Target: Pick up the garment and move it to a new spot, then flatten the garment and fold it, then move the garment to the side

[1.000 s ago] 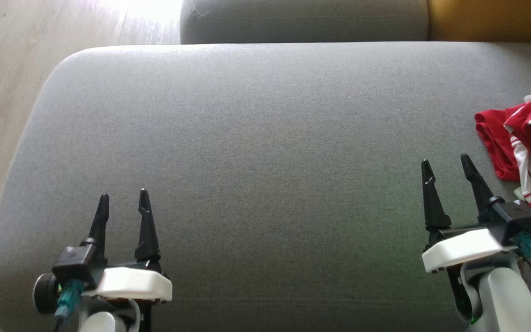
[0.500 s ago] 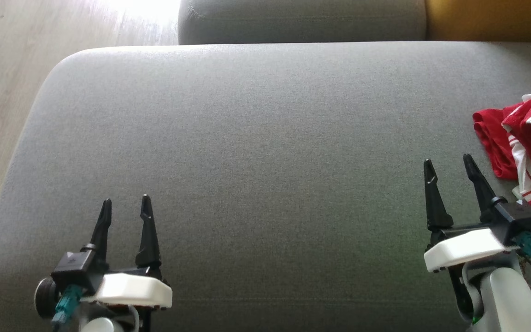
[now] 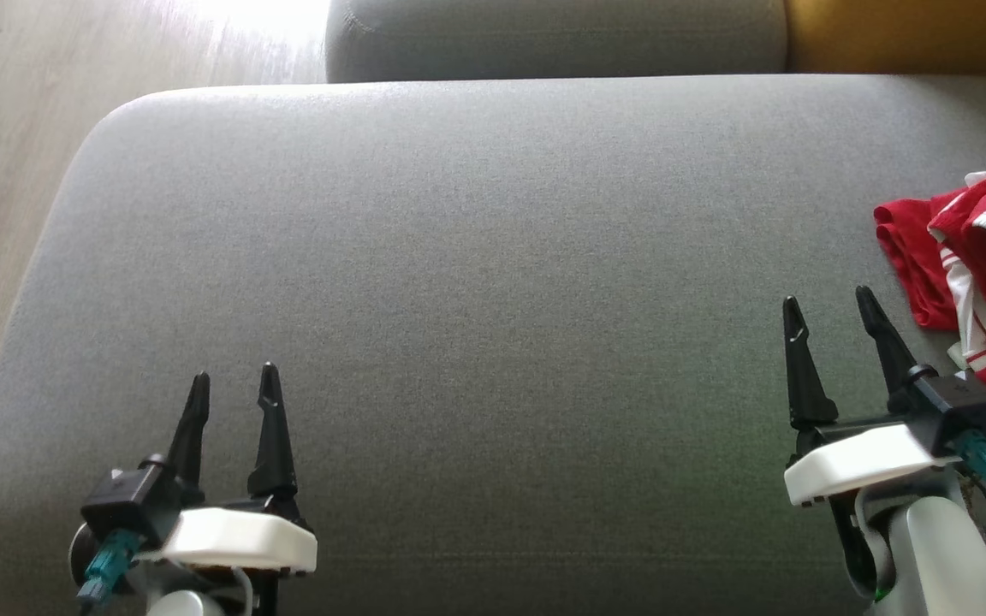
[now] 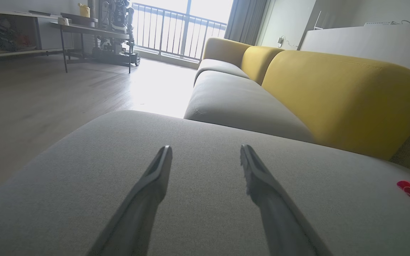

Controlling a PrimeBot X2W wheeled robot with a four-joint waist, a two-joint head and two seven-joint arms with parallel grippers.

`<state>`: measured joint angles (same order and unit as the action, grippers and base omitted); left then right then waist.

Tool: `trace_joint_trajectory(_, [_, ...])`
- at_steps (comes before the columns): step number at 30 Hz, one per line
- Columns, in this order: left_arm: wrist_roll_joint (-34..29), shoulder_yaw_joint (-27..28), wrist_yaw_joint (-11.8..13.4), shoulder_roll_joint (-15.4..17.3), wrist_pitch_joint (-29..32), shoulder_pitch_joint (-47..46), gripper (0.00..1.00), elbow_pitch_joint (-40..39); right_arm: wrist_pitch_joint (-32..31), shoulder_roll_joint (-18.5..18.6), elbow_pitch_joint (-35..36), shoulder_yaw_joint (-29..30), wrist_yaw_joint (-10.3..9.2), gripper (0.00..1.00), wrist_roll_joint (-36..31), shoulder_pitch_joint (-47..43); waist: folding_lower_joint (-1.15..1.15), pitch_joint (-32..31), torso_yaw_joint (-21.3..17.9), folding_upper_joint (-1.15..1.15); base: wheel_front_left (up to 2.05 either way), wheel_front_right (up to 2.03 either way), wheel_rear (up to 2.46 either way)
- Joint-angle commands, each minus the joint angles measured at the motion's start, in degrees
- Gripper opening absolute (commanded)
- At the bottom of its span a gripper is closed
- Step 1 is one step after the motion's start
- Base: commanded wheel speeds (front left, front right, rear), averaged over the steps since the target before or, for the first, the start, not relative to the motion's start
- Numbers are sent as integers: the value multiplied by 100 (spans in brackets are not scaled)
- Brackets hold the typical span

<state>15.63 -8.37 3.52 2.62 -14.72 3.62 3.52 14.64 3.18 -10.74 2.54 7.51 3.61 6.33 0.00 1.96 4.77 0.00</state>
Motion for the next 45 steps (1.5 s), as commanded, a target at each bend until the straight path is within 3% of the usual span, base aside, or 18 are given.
trace_joint_trajectory(1, [13,229,-33,26,-28,-144,100,-169,36,-30,183,-145,-2,100,32,74,0,3,3,0,0,0,0])
trace_joint_trajectory(15, [77,244,-47,26,-28,-152,100,-151,36,-30,155,-164,-2,100,48,77,0,15,43,0,0,0,0])
trace_joint_trajectory(16, [37,10,-8,0,0,0,0,37,0,0,-13,-26,0,0,0,0,0,16,43,0,0,0,0])
trace_joint_trajectory(21, [111,-29,-5,-16,13,118,0,404,-24,0,-391,-50,0,0,52,-124,0,18,43,0,0,0,0])
trace_joint_trajectory(45, [1608,140,-208,76,315,-86,0,538,-407,-6,-373,26,0,0,1688,-111,0,-19,-54,0,0,0,0])
